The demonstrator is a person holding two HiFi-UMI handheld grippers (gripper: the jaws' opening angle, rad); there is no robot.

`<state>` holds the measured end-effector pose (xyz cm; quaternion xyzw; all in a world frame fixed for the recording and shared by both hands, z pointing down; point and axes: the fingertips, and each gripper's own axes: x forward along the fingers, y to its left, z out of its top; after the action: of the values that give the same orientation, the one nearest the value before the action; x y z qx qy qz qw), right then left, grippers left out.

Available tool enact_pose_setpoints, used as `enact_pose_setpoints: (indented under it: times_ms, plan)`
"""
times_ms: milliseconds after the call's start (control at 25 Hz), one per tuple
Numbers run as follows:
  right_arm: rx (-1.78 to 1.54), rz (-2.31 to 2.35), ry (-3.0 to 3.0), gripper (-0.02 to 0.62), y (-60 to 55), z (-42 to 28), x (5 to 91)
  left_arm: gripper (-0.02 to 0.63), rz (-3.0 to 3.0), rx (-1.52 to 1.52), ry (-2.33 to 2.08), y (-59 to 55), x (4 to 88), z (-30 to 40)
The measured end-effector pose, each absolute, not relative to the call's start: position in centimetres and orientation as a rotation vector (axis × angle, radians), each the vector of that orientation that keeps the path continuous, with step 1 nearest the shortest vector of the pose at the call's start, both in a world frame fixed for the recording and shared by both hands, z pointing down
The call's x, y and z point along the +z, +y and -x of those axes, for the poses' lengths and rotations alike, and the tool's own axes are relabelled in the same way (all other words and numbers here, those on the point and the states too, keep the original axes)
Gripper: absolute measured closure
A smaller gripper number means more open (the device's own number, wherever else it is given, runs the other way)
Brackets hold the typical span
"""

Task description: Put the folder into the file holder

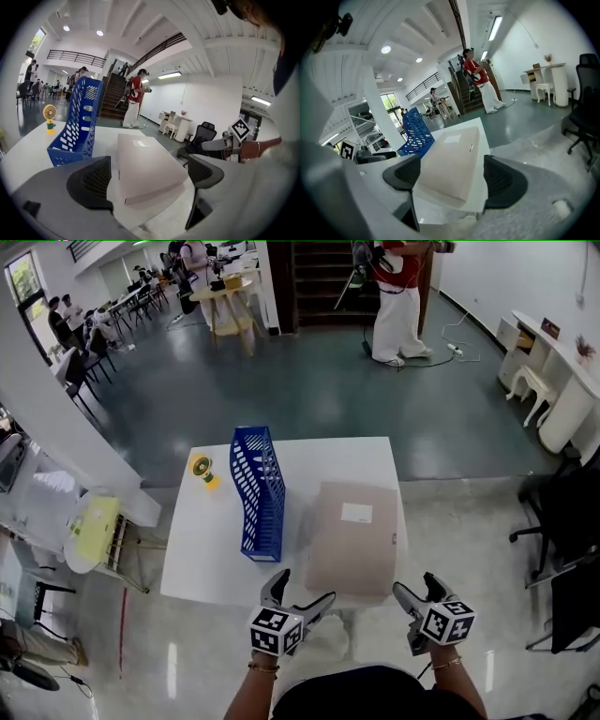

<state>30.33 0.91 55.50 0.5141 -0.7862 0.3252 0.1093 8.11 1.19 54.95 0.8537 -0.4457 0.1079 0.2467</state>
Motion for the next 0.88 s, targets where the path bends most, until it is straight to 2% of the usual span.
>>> enact_pose_setpoints:
  times_ms: [440, 880]
  plan:
    - [1.138, -1.459, -2.216, 0.187, -7.4, -29.4, 59.6, 0.101, -2.227, 0.490, -1.027, -7.0, 61.5, -9.3]
    - [1.180, -1.392, -2.137, 0.187, -12.4, -29.8, 62.2, 0.101, -2.155, 0.647, -0.892, -10.1, 65.3, -11.4]
